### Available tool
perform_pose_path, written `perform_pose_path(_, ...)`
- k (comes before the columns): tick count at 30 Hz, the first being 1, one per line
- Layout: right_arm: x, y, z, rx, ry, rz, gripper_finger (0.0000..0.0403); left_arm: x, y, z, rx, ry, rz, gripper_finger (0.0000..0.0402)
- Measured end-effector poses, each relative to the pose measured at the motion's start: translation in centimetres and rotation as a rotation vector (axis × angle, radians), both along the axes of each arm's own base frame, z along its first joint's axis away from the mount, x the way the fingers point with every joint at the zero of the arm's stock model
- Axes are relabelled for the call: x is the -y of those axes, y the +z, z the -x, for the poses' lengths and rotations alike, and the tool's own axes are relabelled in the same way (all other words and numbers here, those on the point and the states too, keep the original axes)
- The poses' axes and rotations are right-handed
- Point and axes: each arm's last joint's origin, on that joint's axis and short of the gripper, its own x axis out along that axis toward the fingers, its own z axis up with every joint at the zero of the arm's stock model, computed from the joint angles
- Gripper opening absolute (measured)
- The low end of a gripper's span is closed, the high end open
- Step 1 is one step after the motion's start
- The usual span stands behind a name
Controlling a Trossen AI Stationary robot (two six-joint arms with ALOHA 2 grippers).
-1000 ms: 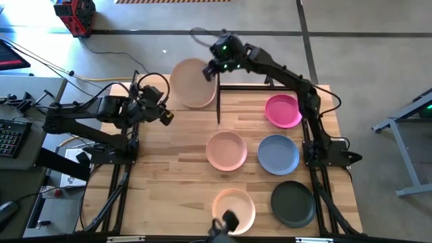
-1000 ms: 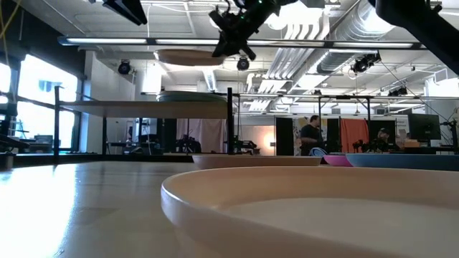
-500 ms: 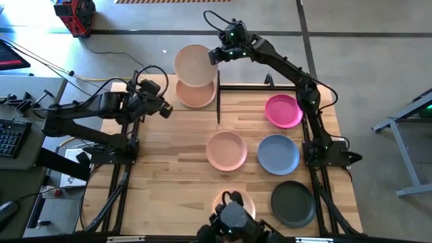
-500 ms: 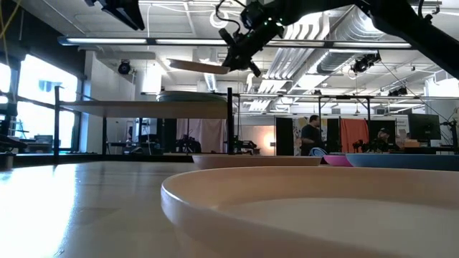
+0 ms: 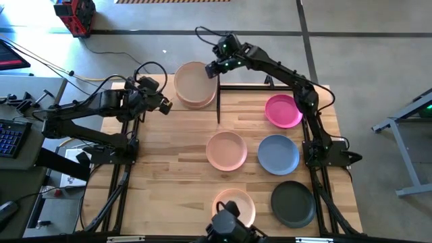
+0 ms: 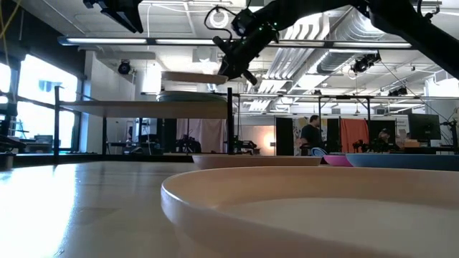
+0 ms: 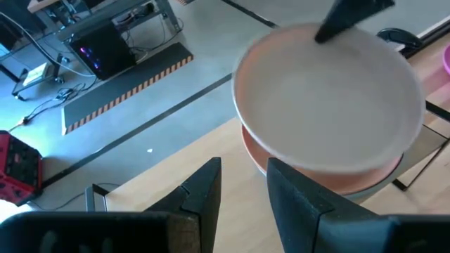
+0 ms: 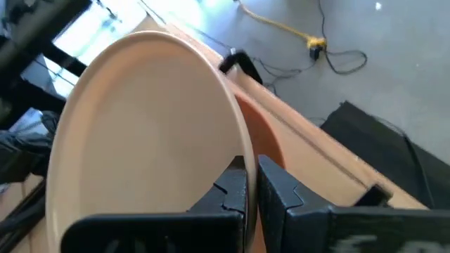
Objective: Place and stack plates onto a shelf
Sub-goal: Stack the gray plate on top of the brown plate on the shelf
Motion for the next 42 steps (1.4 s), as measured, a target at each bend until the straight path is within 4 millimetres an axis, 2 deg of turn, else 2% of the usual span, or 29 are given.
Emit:
perform_pose_path(14, -0.3, -2.2, -1.2, -0.033, 0.014, -0.012, 0.0, 0.1, -0.1, -0.1, 0.003, -0.023, 0.025, 0.0106)
perform_pose_path(42, -0.5, -2.2, -1.3, -0.058, 0.049, 0.055, 0.0001, 0.0, -0.1, 0.0, 0.009, -0.014, 0.022, 0.0106)
